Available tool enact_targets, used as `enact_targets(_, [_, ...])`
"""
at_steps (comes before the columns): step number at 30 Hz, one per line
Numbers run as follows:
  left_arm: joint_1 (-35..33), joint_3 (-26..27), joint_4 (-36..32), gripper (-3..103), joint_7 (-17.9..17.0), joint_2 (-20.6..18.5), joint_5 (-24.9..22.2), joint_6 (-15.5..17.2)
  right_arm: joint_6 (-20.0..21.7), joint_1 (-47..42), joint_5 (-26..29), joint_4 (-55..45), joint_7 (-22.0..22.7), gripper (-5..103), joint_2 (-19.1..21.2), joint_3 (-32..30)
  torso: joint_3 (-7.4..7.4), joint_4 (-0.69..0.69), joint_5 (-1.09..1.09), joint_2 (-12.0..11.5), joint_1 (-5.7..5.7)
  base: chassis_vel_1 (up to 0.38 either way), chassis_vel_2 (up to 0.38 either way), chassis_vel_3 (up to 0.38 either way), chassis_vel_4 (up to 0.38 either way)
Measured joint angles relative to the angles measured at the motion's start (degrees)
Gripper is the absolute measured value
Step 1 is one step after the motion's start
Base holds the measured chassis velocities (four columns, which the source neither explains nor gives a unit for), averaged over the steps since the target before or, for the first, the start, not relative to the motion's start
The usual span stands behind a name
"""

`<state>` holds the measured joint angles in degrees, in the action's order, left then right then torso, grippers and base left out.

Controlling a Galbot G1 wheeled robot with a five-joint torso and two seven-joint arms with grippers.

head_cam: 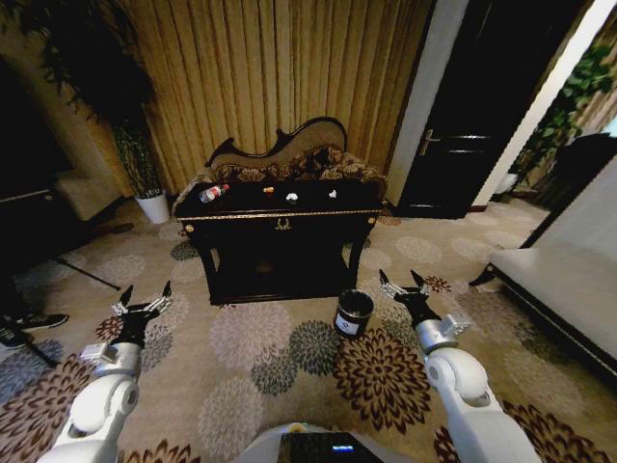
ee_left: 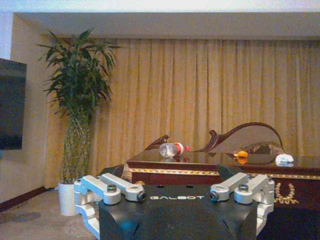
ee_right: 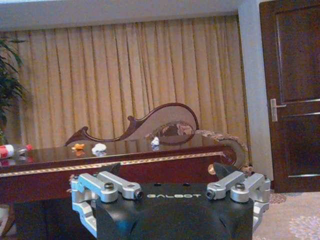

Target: Move to the front of the table and place the trash on the table into the trash bin.

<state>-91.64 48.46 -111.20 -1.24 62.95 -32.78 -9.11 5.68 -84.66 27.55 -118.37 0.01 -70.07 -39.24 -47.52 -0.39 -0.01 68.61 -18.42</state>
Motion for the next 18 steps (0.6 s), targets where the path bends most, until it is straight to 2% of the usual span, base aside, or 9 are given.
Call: enact_targets(18, [-0.26, -0.16, 0.26, 100, 0.99, 0.53, 0.23, 0.24, -1.42, -0.27, -0.14, 1.5, 0.0, 100, -0.63, -0.34, 0.01, 0.02, 0.01, 0.01, 0.01, -0.219, 0.234, 0.232, -0.218])
